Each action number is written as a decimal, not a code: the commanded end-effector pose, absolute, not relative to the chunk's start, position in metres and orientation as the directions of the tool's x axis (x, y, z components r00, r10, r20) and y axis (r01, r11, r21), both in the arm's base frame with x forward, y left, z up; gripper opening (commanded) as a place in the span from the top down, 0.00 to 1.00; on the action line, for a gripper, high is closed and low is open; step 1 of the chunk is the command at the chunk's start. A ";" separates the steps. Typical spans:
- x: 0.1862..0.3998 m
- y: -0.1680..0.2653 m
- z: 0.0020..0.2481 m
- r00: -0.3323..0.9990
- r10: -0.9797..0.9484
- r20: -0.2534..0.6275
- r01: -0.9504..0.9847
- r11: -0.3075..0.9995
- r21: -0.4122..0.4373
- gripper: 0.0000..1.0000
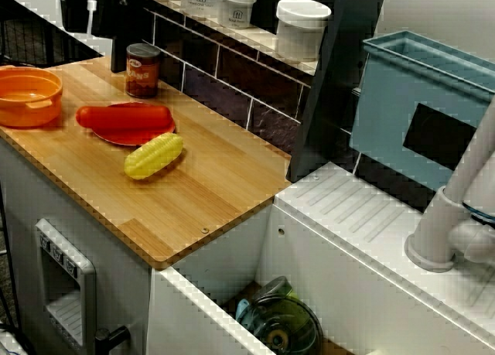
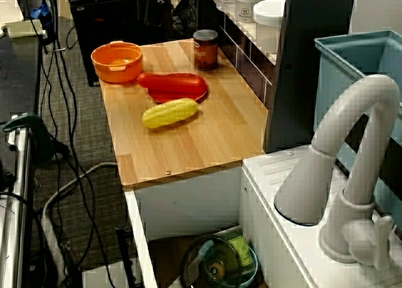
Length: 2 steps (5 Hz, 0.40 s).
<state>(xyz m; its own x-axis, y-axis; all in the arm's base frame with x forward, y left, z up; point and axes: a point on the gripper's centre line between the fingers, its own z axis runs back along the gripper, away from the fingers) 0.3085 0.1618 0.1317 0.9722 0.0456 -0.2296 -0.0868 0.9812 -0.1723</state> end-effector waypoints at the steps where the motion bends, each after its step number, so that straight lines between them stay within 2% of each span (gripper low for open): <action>1: 0.299 0.200 0.154 0.977 0.118 -0.180 -0.143 0.981 -0.134 0.00; 2: 0.291 0.208 0.145 0.974 0.163 -0.160 -0.183 0.976 -0.120 0.00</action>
